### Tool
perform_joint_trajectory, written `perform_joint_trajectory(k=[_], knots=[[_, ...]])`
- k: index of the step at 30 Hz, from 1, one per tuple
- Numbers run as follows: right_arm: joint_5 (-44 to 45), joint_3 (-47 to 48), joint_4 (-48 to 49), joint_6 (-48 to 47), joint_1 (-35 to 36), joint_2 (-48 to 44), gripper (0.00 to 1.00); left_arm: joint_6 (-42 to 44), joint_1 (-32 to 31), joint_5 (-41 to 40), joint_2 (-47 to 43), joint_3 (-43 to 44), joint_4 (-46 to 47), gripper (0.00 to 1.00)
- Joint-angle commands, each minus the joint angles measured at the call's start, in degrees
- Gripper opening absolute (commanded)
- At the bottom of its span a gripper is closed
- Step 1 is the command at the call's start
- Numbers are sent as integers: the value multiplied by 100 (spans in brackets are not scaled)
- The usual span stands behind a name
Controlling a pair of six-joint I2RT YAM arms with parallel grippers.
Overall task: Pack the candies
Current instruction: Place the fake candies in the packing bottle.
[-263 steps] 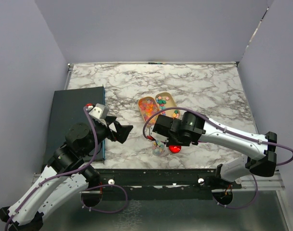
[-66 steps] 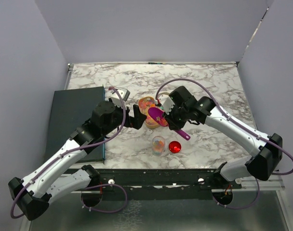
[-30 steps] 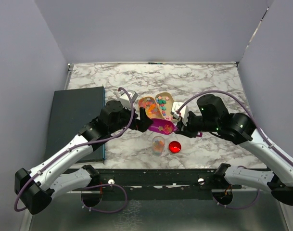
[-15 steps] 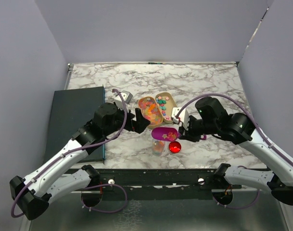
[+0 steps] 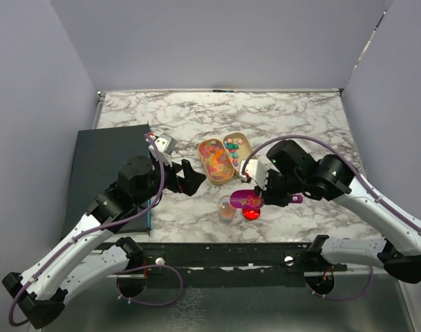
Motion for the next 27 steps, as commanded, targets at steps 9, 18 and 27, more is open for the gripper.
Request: perform_joint_trajectory(k=[9,18,27], knots=[[1281,946,-967,581,811,865,0,395,16,-479,-511,-342,-416,99],[2039,1463,-1459,902,1381,1464,0,401,13,-547,-731,-530,-436,99],[2424,1692,-1464,884,1648,1686,0,410,12,-593,-894,-602,-410,99]])
